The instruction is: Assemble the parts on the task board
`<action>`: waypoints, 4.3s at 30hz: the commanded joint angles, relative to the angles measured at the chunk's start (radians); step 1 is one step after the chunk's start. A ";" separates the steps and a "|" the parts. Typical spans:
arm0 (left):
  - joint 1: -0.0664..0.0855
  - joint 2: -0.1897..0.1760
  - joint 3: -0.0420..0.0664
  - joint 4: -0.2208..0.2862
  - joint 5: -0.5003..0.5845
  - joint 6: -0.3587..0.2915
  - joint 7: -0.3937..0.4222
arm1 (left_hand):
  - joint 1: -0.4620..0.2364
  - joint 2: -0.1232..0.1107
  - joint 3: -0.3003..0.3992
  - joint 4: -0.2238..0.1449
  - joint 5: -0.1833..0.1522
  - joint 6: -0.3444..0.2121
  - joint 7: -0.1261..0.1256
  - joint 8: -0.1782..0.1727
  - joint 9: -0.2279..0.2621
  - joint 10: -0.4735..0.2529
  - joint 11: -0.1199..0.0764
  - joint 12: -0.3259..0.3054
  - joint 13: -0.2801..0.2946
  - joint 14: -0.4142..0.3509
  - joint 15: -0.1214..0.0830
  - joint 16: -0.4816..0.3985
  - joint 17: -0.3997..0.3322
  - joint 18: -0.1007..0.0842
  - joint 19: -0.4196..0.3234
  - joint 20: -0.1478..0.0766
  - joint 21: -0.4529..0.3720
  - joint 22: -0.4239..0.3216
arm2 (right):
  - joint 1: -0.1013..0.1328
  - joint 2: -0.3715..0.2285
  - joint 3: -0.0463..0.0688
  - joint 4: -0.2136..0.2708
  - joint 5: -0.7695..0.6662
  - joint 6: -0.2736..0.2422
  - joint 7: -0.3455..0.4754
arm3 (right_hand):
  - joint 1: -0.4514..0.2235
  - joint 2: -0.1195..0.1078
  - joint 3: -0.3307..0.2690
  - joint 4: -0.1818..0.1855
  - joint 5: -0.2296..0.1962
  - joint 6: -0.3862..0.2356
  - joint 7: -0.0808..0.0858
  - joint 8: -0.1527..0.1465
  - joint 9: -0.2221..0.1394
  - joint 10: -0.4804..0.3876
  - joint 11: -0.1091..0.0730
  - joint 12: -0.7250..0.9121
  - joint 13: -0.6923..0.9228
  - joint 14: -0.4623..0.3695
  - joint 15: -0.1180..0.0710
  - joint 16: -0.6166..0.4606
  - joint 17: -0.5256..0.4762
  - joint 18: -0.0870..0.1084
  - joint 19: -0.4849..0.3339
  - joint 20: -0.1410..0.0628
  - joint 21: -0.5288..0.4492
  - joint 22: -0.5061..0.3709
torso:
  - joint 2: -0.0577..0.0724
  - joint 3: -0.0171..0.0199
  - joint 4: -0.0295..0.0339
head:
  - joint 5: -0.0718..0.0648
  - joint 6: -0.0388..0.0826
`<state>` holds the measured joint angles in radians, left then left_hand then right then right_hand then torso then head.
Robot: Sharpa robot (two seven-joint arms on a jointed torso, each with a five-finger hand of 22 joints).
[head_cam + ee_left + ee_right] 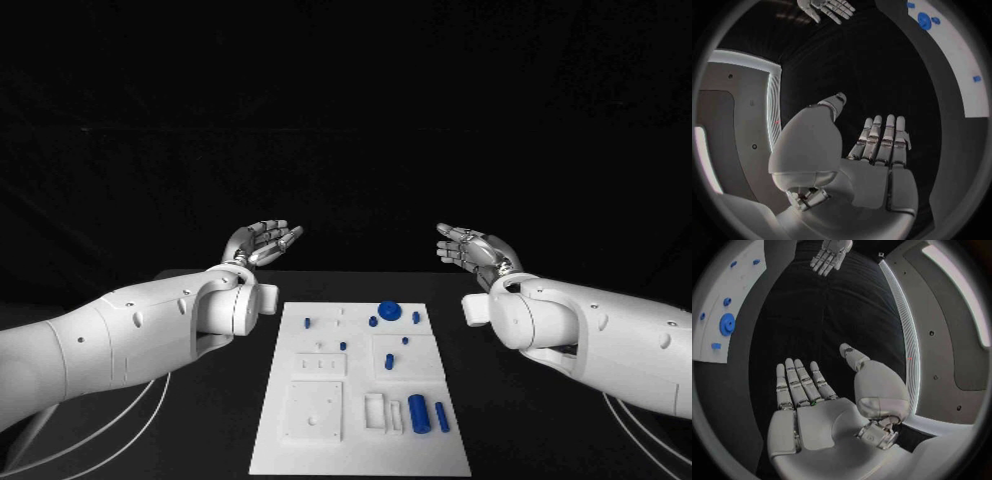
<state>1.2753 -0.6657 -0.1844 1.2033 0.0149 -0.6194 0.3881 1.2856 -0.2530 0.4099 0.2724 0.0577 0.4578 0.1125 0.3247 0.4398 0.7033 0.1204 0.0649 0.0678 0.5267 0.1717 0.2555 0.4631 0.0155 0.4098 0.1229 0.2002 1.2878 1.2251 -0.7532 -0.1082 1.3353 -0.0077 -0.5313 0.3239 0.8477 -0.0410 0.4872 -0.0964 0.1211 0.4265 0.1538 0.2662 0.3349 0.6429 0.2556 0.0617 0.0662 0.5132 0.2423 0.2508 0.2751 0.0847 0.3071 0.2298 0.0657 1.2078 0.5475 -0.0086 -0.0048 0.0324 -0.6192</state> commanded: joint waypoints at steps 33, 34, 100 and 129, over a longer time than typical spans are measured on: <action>0.048 0.011 -0.038 -0.047 -0.113 0.299 -0.087 | 0.160 0.129 -0.114 -0.069 0.032 0.279 0.075 0.089 0.027 0.405 0.008 0.145 0.057 0.400 -0.054 0.202 0.086 0.049 0.294 -0.090 0.155 0.041 | 0.065 0.067 -0.039 -0.201 -0.785 0.326 -0.154 | 0.185 -0.029 0.139 -0.156 0.071 0.229 0.086 0.124 0.049 0.282 -0.044 0.068 0.019 0.357 -0.080 0.185 0.094 0.159 0.349 0.010 0.088 0.044 | -0.001 -0.0030 -0.0022 | 0.000 0.000; 0.048 0.006 -0.038 -0.037 -0.122 0.300 -0.087 | 0.165 0.135 -0.122 -0.075 0.033 0.295 0.069 0.088 0.024 0.430 -0.003 0.153 0.062 0.426 -0.067 0.216 0.094 0.052 0.317 -0.099 0.166 0.041 | 0.065 0.076 -0.039 -0.210 -0.829 0.322 -0.152 | 0.195 -0.030 0.149 -0.163 0.062 0.246 0.080 0.129 0.052 0.302 -0.051 0.072 0.020 0.409 -0.104 0.211 0.110 0.175 0.401 0.009 0.106 0.039 | 0.000 -0.0027 -0.0016 | 0.001 -0.001; 0.099 -0.163 0.002 0.241 -0.073 0.335 -0.061 | 0.174 0.160 -0.155 -0.151 0.037 0.392 0.050 0.017 0.005 0.478 -0.016 0.111 0.106 0.491 -0.116 0.302 0.153 0.018 0.386 -0.167 0.227 0.033 | 0.042 0.254 -0.030 -0.274 -1.665 0.239 -0.319 | 0.279 -0.110 0.162 -0.193 0.088 0.441 0.013 0.119 0.073 0.538 -0.158 0.025 0.032 0.805 -0.259 0.914 0.513 0.177 1.097 -0.302 0.624 0.122 | 0.191 0.0031 0.0438 | -0.041 0.053; 0.108 -0.172 0.002 0.253 -0.074 0.335 -0.066 | 0.173 0.154 -0.154 -0.157 0.034 0.390 0.051 0.011 0.005 0.474 -0.013 0.100 0.105 0.491 -0.116 0.300 0.152 0.018 0.386 -0.167 0.226 0.033 | 0.017 0.301 -0.030 -0.322 -1.714 0.241 -0.360 | 0.277 -0.116 0.171 -0.191 0.071 0.443 0.012 0.109 0.073 0.538 -0.154 0.012 0.027 0.802 -0.255 0.930 0.494 0.177 1.095 -0.300 0.630 0.118 | 0.204 0.0016 0.0399 | -0.033 0.052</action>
<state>1.3814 -0.8399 -0.1832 1.4562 -0.0631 -0.2988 0.3172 1.4643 -0.0934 0.2553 0.1205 0.0936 0.8483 0.1568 0.3418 0.4456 1.1843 0.1108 0.1694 0.1744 1.0254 0.0572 0.5620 0.6163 0.0445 0.8024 -0.0411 0.4295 1.3075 1.2422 -0.4542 -0.1385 1.0143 -1.6983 -0.2967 -0.0252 1.1230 -0.1515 0.6528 -0.2878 0.1975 0.8619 0.1644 0.3795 0.4076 1.1739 0.1018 0.0762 0.0947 1.3222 -0.0159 1.1770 0.7704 0.2303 1.3308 0.0001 0.6913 1.3074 0.7497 -0.0069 0.0370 0.0000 -0.5685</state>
